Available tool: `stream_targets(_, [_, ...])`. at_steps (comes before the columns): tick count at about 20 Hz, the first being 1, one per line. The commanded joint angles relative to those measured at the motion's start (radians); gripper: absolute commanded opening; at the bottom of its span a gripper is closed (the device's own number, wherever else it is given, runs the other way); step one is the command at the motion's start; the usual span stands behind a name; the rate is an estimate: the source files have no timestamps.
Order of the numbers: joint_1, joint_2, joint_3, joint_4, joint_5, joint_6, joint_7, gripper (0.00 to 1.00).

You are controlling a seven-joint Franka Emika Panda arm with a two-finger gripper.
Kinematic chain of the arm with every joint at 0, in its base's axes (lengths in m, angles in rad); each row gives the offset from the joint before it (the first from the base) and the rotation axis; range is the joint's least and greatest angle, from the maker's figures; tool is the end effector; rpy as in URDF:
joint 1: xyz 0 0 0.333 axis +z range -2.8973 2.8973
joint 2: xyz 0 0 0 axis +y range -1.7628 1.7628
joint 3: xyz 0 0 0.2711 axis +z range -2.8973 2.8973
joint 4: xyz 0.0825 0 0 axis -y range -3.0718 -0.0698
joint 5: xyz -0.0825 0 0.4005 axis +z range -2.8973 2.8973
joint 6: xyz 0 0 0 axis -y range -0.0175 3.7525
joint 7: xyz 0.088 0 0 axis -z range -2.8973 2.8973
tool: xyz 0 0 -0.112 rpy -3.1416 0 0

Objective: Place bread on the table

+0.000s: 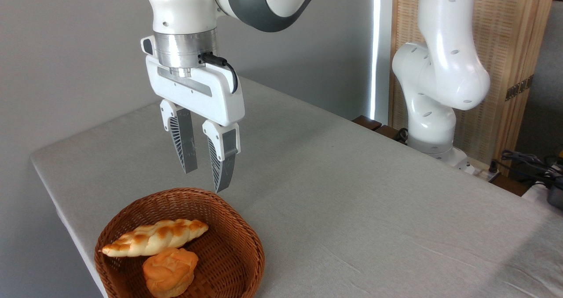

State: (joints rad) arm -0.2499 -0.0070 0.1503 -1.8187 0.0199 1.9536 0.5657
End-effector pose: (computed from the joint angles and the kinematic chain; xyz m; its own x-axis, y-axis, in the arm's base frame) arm 0.5894 -0.0573 0.4908 0.7751 -0.6222 0.1095 -0.6155 -0.7828 -0.0911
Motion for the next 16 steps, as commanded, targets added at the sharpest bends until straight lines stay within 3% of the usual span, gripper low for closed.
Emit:
stream_targets(1, [-0.003, 0.01, 0.003, 0.024, -0.018, -0.012, -0.01, 1.0])
stream_targets(16, [-0.002, 0.01, 0.011, 0.024, -0.026, -0.004, -0.007, 1.0])
